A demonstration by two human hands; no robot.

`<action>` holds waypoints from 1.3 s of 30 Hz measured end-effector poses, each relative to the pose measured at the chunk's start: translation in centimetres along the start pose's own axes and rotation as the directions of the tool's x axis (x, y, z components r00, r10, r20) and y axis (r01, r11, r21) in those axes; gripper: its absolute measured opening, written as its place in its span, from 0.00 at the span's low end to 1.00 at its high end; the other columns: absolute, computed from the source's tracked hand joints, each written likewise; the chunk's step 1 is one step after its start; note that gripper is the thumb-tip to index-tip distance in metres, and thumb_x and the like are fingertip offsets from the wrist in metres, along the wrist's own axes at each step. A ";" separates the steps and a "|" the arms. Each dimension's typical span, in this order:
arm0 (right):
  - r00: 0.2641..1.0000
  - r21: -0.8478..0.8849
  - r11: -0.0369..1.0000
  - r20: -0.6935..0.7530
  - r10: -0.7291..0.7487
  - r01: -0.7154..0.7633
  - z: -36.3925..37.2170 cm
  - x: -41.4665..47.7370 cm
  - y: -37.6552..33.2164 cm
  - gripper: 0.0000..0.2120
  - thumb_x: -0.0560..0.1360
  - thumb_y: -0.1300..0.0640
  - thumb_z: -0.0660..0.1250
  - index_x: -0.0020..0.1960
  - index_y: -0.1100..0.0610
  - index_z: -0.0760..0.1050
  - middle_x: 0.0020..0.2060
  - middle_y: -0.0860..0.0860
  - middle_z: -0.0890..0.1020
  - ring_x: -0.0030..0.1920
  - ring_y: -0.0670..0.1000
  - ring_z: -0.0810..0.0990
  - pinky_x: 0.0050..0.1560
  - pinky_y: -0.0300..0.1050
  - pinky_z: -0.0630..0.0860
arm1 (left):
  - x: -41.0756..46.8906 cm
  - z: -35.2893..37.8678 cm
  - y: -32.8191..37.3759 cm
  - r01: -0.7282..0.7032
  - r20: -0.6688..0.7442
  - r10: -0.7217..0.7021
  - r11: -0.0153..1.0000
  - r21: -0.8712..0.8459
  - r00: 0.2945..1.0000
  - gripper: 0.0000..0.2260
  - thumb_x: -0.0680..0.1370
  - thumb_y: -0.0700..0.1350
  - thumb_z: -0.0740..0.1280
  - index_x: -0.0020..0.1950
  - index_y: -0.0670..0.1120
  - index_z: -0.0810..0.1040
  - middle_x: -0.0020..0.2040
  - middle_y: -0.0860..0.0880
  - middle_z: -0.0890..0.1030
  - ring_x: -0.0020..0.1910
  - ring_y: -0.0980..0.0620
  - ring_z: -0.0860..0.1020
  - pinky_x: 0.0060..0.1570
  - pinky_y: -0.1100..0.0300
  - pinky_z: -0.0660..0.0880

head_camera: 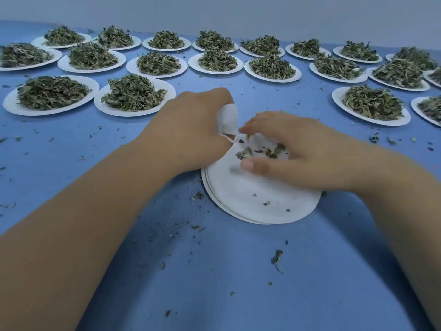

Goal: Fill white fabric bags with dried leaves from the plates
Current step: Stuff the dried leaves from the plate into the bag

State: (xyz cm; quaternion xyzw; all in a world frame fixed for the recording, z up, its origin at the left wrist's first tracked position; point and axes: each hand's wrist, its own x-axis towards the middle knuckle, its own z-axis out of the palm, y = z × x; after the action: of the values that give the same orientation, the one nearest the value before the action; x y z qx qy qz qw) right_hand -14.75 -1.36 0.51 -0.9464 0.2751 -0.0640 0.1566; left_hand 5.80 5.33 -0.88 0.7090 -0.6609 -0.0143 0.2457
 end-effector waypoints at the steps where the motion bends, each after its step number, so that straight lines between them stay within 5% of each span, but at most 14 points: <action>1: 0.999 -0.023 0.999 0.035 -0.041 0.042 0.7 0.2 -0.4 0.31 0.74 0.30 0.61 0.71 0.45 0.70 0.64 0.40 0.75 0.65 0.36 0.68 0.61 0.28 0.64 | 0.0 0.2 -0.1 0.000 0.019 -0.001 1.000 0.018 1.000 0.12 0.75 0.53 0.69 0.57 0.57 0.73 0.47 0.53 0.80 0.48 0.46 0.77 0.46 0.49 0.77; 5: 0.998 -0.004 0.999 0.024 -0.054 0.054 1.8 0.5 -0.4 0.17 0.79 0.36 0.63 0.60 0.46 0.74 0.52 0.40 0.80 0.52 0.42 0.78 0.52 0.44 0.74 | 0.1 0.6 -0.3 0.022 0.030 -0.023 0.999 0.025 0.999 0.10 0.76 0.52 0.67 0.57 0.55 0.74 0.48 0.52 0.80 0.48 0.45 0.77 0.47 0.47 0.77; 9: 0.969 -0.040 0.984 -0.169 -0.178 0.173 2.3 -0.4 0.5 0.10 0.82 0.53 0.67 0.59 0.55 0.83 0.57 0.49 0.85 0.59 0.53 0.83 0.56 0.56 0.78 | 0.1 0.6 -0.6 0.012 0.028 -0.012 1.000 0.007 1.000 0.12 0.75 0.53 0.69 0.57 0.56 0.75 0.49 0.54 0.80 0.49 0.47 0.76 0.48 0.49 0.77; 16: 0.945 0.115 0.972 -0.279 -0.168 0.207 2.7 -1.7 0.0 0.15 0.75 0.71 0.66 0.53 0.57 0.87 0.48 0.46 0.88 0.54 0.50 0.86 0.56 0.53 0.80 | 0.0 1.2 -0.4 -0.018 0.031 0.016 0.998 0.058 0.999 0.15 0.75 0.58 0.69 0.60 0.60 0.73 0.51 0.52 0.79 0.48 0.48 0.73 0.44 0.54 0.71; 19: 0.952 0.263 0.949 -0.291 -0.094 0.174 2.3 -3.2 -0.5 0.16 0.73 0.66 0.63 0.52 0.56 0.87 0.51 0.44 0.87 0.59 0.45 0.84 0.60 0.51 0.79 | 0.0 1.2 -0.5 -0.025 0.034 0.022 0.996 0.083 0.999 0.14 0.77 0.57 0.67 0.61 0.58 0.73 0.51 0.51 0.80 0.47 0.46 0.74 0.43 0.54 0.69; 21: 0.956 0.173 0.972 -0.271 -0.110 0.161 2.0 -3.7 -0.5 0.17 0.76 0.58 0.62 0.60 0.54 0.84 0.62 0.45 0.83 0.69 0.41 0.76 0.68 0.50 0.75 | 0.0 1.2 -0.5 -0.051 0.032 0.048 0.992 0.117 0.998 0.14 0.77 0.56 0.66 0.61 0.57 0.73 0.49 0.50 0.80 0.47 0.44 0.75 0.42 0.54 0.70; 25: 0.998 -0.029 0.998 -0.001 -0.059 0.059 2.2 -4.1 -0.3 0.29 0.80 0.35 0.56 0.77 0.45 0.68 0.78 0.41 0.66 0.78 0.37 0.59 0.78 0.45 0.61 | 0.0 1.3 -0.3 -0.064 0.049 0.058 0.988 0.140 0.997 0.12 0.76 0.59 0.67 0.58 0.58 0.74 0.41 0.56 0.74 0.45 0.47 0.73 0.39 0.55 0.67; 27: 0.995 0.002 0.995 -0.038 -0.096 0.097 3.0 -4.4 -0.5 0.28 0.79 0.36 0.58 0.75 0.48 0.72 0.76 0.42 0.70 0.76 0.38 0.63 0.76 0.46 0.65 | 0.1 1.4 -0.3 -0.053 0.050 0.047 0.989 0.138 0.998 0.11 0.76 0.60 0.67 0.56 0.59 0.74 0.40 0.56 0.74 0.46 0.47 0.73 0.37 0.56 0.65; 30: 0.932 0.094 0.966 -0.301 -0.201 0.239 4.2 -4.6 -0.8 0.15 0.78 0.50 0.72 0.60 0.58 0.83 0.60 0.48 0.84 0.62 0.48 0.83 0.61 0.53 0.79 | 0.2 1.5 -0.5 -0.042 0.031 0.038 0.991 0.128 0.999 0.12 0.76 0.60 0.66 0.56 0.58 0.74 0.46 0.53 0.78 0.47 0.46 0.74 0.40 0.55 0.68; 33: 0.831 0.072 0.957 -0.517 -0.206 0.283 4.1 -4.7 -0.7 0.12 0.77 0.52 0.73 0.55 0.60 0.84 0.53 0.50 0.86 0.55 0.49 0.84 0.55 0.53 0.80 | 0.3 1.7 -0.6 -0.043 0.012 0.042 0.989 0.144 0.999 0.12 0.76 0.59 0.67 0.56 0.57 0.75 0.47 0.52 0.79 0.47 0.46 0.75 0.41 0.55 0.69; 37: 0.890 -0.231 0.931 -0.298 -0.345 0.284 3.7 -4.6 -0.5 0.24 0.81 0.42 0.61 0.67 0.59 0.77 0.61 0.55 0.78 0.59 0.57 0.76 0.58 0.55 0.73 | 0.4 1.9 -0.6 -0.037 0.008 0.036 0.988 0.147 0.999 0.10 0.75 0.59 0.67 0.54 0.57 0.75 0.44 0.53 0.77 0.45 0.47 0.74 0.39 0.55 0.68; 39: 0.911 -0.249 0.922 -0.215 -0.352 0.297 3.8 -4.4 -0.4 0.25 0.82 0.41 0.58 0.67 0.59 0.77 0.61 0.55 0.77 0.59 0.58 0.76 0.57 0.56 0.73 | 0.4 1.9 -0.6 -0.032 0.009 0.031 0.988 0.152 0.999 0.10 0.75 0.59 0.66 0.53 0.57 0.75 0.44 0.53 0.77 0.45 0.46 0.73 0.38 0.55 0.67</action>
State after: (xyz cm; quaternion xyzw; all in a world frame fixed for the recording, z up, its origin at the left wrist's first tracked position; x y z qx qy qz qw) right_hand -17.47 2.35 -3.04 -0.9739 0.1364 -0.1811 0.0059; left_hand 5.75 4.29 -2.64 0.7152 -0.6719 0.0377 0.1890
